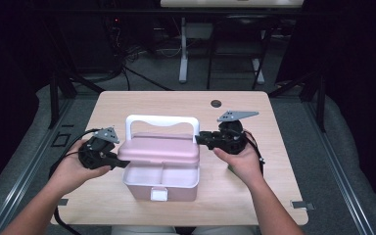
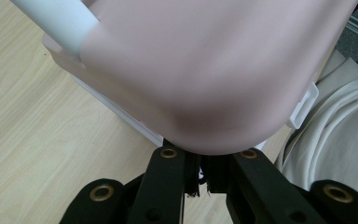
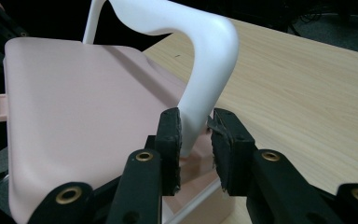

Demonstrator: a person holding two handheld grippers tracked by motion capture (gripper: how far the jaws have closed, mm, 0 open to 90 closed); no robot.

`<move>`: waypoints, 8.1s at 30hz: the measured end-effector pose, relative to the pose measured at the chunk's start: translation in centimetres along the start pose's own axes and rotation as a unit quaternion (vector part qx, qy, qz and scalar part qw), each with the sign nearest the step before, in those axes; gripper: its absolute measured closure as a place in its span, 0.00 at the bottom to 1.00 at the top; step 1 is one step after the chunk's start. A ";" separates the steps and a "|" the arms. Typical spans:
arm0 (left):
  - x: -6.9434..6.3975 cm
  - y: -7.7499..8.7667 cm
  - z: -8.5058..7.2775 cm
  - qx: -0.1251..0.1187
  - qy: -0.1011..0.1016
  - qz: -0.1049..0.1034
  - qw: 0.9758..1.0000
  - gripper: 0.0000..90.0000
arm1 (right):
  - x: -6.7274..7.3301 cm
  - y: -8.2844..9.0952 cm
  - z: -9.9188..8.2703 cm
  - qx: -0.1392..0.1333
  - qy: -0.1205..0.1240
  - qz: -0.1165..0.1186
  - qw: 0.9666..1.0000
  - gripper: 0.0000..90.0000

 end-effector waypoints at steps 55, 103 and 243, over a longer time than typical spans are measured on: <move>2.8 1.5 4.8 0.005 0.012 0.030 0.999 0.95 | 5.8 -3.1 -6.8 0.146 0.109 0.024 0.983 1.00; 5.1 -0.4 6.5 0.014 0.023 0.043 0.999 0.95 | 5.2 -3.7 -7.1 0.157 0.104 0.023 0.982 1.00; -1.8 -7.6 7.3 0.172 -0.254 0.002 0.952 0.99 | 4.9 -3.7 -7.1 0.145 0.087 0.033 0.985 0.90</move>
Point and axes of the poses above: each handheld gripper's, and its own axes: y roughly backward along the jaws, z roughly out of its top, x roughly to its left, the point moved 2 cm from there along -y, roughly forward along the jaws, and after that the axes turned 4 degrees about x, right-handed, at the moved point
